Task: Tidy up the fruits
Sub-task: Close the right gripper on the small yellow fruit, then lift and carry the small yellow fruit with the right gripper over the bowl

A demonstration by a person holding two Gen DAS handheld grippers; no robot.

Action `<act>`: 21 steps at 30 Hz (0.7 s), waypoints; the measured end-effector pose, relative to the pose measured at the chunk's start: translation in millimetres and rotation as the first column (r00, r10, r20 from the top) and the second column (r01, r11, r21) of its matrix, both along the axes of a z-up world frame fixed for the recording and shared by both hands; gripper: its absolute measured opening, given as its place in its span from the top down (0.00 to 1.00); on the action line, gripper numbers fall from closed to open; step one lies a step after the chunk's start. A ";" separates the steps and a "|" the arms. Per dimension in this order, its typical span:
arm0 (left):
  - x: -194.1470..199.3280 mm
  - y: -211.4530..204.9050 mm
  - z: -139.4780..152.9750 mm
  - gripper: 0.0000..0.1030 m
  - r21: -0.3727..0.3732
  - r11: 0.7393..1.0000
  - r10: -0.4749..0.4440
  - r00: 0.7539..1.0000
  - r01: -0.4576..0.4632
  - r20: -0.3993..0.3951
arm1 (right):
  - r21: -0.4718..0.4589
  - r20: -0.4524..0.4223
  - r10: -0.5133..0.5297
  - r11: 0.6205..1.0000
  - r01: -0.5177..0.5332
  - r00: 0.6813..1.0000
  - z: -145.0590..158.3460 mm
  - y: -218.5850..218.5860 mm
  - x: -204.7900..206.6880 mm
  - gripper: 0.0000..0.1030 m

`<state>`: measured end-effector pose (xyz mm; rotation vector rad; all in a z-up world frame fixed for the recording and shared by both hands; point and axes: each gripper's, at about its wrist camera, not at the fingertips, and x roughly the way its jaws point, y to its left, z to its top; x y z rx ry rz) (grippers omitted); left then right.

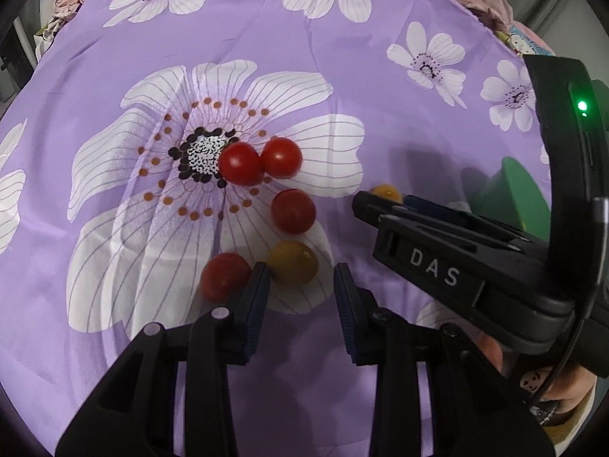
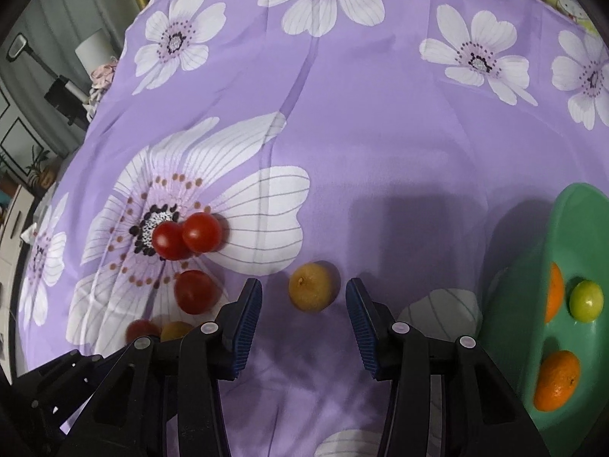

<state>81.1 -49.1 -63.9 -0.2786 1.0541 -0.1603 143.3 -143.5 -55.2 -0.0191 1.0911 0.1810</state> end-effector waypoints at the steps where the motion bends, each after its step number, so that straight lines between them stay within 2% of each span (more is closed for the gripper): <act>1: 0.8 0.7 -0.8 0.68 0.000 1.000 0.004 1.000 -0.004 0.000 | -0.008 -0.002 0.001 1.000 -0.001 1.000 -1.4 0.6 0.4 0.52; 8: 7.8 4.7 -6.6 0.69 -0.036 0.999 0.023 1.000 -0.023 -0.008 | -0.017 0.007 0.005 1.000 -0.005 1.000 -4.8 1.8 0.7 0.55; 10: 8.7 3.1 -6.3 0.74 -0.032 0.999 0.029 1.000 -0.029 -0.006 | -0.029 0.014 0.007 1.000 -0.007 1.000 -5.3 2.3 0.1 0.65; 12: 10.1 2.7 -6.7 0.73 -0.027 0.999 0.032 0.999 -0.032 -0.003 | -0.034 0.015 0.009 0.999 -0.009 1.000 -5.3 3.0 0.1 0.72; 21: -0.6 6.5 1.0 0.73 -0.069 0.997 0.041 0.999 -0.040 0.011 | 0.026 0.012 0.019 0.999 -0.019 1.000 -0.2 -0.5 -4.4 0.73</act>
